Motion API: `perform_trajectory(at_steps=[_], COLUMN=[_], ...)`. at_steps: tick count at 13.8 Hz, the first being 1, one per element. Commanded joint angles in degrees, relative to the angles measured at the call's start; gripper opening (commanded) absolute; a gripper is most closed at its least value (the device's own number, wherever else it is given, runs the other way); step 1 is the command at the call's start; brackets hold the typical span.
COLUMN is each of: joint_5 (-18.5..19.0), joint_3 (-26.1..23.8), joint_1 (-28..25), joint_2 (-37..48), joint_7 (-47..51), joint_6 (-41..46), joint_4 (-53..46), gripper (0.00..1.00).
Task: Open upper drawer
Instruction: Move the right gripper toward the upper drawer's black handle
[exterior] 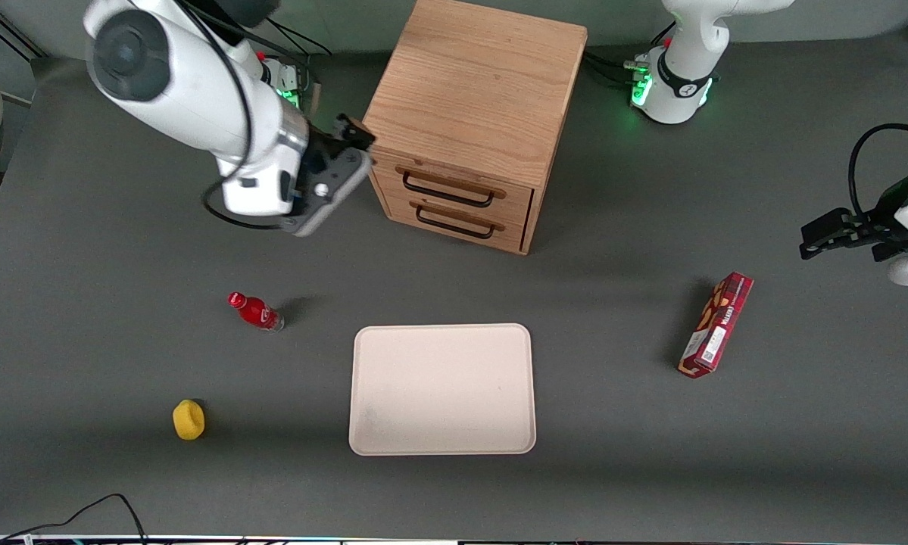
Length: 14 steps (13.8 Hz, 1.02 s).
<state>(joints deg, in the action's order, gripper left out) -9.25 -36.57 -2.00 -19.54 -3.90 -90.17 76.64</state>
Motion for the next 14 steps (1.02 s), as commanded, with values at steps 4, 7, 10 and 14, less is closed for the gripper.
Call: perform_trajectory(at_steps=[4, 7, 10, 14], joint_5=[-0.9, -0.9, -0.9, -1.1], joint_3=[-5.5, -5.5, -5.5, -6.1], joint_1=[-0.5, 0.1, 0.5, 0.4], joint_2=[-10.2, -9.6, -7.8, -6.7], joint_7=[-5.2, -9.9, -13.1, -13.1], joint_6=[-11.6, -15.9, -19.9, -23.4], joint_4=[0.7, 7.1, 13.2, 17.9], gripper=[1.00, 1.00, 1.00, 1.00])
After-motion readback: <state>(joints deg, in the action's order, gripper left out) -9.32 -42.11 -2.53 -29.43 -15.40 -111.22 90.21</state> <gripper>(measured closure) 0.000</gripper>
